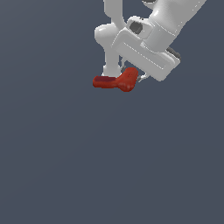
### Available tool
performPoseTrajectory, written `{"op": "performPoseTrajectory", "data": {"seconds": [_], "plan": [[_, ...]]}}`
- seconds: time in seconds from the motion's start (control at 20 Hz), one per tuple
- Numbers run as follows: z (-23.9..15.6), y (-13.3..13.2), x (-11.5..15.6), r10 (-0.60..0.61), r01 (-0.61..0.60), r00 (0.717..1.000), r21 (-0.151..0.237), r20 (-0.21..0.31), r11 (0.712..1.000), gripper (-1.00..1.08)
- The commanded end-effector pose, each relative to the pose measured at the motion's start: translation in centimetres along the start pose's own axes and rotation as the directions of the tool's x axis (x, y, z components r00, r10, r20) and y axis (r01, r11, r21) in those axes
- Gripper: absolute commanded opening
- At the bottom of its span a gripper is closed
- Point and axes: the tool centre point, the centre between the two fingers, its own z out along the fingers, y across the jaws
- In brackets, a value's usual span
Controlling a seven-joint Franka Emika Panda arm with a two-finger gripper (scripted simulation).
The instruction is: Pick up the object and move it to a goal position.
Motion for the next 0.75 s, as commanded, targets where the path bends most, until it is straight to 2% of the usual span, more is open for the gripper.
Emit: {"op": "performPoseTrajectory", "data": {"seconds": [0.0,0.35,0.7], "plan": [[-2.2,1.3,-0.5,0.001,-0.001,1.0,0.001,-0.002,1.0,-1.0],[-6.0,3.4,-1.2,0.001,-0.001,1.0,0.001,-0.002,1.0,-1.0],[-7.2,4.1,-1.5,0.001,-0.001,1.0,0.0,-0.003,1.0,-1.0]]}}
